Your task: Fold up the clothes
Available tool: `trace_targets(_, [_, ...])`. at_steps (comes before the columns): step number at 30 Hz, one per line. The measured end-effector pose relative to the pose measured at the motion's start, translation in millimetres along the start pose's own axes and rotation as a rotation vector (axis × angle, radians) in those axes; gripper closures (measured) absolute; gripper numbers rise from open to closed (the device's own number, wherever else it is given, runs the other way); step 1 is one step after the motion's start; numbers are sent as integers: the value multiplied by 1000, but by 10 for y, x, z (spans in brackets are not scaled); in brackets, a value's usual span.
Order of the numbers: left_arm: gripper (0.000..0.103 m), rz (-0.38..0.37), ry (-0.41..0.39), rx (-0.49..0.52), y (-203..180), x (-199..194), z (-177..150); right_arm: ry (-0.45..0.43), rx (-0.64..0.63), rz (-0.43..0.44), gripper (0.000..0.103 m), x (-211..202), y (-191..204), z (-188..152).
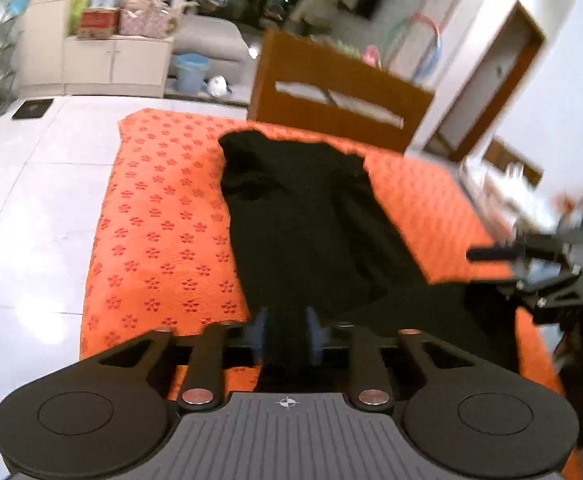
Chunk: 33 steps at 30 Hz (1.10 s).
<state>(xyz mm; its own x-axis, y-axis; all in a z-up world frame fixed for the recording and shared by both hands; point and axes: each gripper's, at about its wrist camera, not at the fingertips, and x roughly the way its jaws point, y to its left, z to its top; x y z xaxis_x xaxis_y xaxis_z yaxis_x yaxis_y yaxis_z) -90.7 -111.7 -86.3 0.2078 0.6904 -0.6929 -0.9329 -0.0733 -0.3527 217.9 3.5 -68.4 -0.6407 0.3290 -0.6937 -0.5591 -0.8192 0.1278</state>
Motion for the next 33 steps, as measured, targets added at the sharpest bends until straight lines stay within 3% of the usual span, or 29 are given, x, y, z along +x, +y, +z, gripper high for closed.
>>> trace_targets(3, [57,-6,-63,-54,10,-242,-112,-24,107,6,43,-127,-61,-122])
trace_targets(6, [48,-30,-49,-106,36,-363,-269,-42,216,19,43,-242,-122,-258])
trace_targets(9, [46,-37,-17,-158,56,-369,-422,-34,303,40,43,-260,-150,-395])
trace_targets(15, [38,-81,-7,-232,71,-296,-591,1,394,115,43,-118,-91,-521])
trace_targets(17, [40,-80,5,-222,53,-211,-611,25,404,124,49,-27,-63,-539])
trace_targets(18, [48,-77,8,-217,54,-176,-613,23,409,122,68,-6,-63,-532])
trace_targets(19, [71,-79,6,-220,56,-143,-593,21,414,121,88,15,-62,-525])
trace_targets(20, [81,-77,-12,-222,54,-135,-558,10,421,119,89,16,-70,-507])
trace_targets(22, [88,-71,-56,-208,30,-132,-458,-35,435,112,91,-37,-112,-437])
trace_targets(28, [89,-48,-125,-148,-11,31,-116,-80,441,57,96,74,-318,-208])
trace_targets(33, [89,1,-133,-128,34,311,44,-78,457,-3,96,383,-525,-151])
